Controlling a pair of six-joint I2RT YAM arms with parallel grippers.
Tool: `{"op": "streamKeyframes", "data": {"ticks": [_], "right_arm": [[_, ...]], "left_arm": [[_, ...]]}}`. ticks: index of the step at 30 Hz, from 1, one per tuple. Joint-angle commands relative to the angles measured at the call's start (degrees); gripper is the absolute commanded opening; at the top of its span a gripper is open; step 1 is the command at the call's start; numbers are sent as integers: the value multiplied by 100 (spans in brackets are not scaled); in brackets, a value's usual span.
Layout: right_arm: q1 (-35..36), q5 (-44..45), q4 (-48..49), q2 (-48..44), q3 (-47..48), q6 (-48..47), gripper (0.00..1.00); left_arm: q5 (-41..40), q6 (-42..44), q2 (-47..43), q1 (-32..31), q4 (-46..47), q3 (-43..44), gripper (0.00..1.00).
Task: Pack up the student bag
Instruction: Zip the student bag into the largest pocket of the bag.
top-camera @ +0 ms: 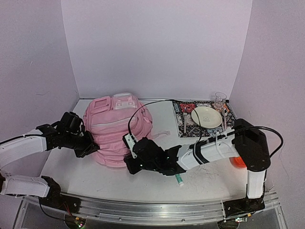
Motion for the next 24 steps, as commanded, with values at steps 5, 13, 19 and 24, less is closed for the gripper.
{"op": "streamKeyframes", "data": {"ticks": [5,13,19,24], "right_arm": [[-339,641,-366,-1245,-865,-244,0],[-640,709,-509,-1727,-1192,-410,0],[-670,345,-591,-1653,-950,-538,0],[-528,-263,-616,-1200,-369,-607,0]], "left_arm": [[-1447,1440,101,823,-961,1061,0],[-1925,2315,214,1631,-1346,1541,0],[-2512,2547,676,1670,-1260,1812,0],[-2529,2745,1309,1688,-1000,2340,0]]}}
